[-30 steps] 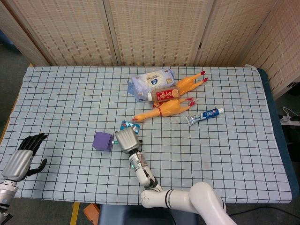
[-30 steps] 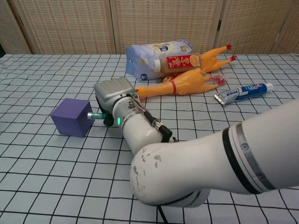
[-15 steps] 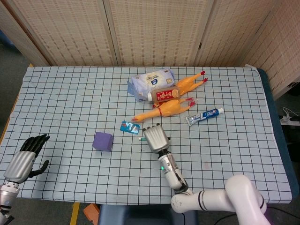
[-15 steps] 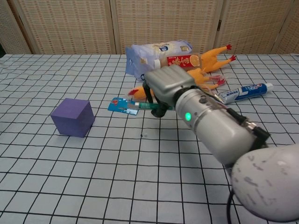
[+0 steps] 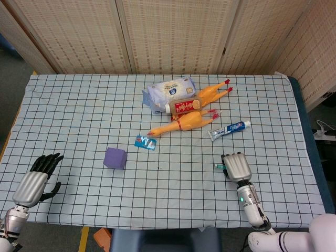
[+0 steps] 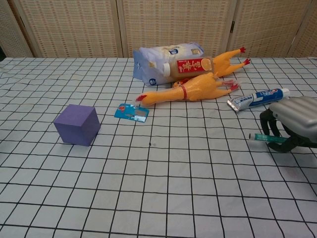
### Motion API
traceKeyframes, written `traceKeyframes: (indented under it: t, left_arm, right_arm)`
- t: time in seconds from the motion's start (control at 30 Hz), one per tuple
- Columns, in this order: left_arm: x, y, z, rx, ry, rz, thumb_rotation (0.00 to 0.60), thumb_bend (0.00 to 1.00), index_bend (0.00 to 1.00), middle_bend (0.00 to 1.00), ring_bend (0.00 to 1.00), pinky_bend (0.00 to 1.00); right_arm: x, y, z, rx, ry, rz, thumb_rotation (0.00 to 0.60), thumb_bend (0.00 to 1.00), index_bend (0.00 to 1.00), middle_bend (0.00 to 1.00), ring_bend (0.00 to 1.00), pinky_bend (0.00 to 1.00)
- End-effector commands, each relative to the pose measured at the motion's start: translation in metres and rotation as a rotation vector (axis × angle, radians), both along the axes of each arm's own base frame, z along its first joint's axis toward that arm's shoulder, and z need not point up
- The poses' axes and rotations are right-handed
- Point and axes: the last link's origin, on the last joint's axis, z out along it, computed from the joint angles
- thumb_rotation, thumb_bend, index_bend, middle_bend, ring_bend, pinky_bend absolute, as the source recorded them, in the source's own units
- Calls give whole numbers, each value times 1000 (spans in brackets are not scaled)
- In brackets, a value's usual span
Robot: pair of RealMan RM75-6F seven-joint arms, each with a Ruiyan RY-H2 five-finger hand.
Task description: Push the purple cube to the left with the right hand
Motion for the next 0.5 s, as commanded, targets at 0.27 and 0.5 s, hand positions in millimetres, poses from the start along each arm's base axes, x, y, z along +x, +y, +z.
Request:
traceKeyframes:
  t: [0.27, 0.5]
  left_arm:
    - [-1, 1, -2, -6, 13, 10, 600, 456, 0, 0, 0, 44]
    - [-1, -2, -1, 2, 27, 12, 600, 456, 0, 0, 0, 46]
  right_arm:
    - [-10, 16, 17, 42, -130, 29, 600, 326, 0, 12, 119, 375]
    - [-15, 64, 94, -115, -248, 106, 600, 239, 0, 0, 51, 310]
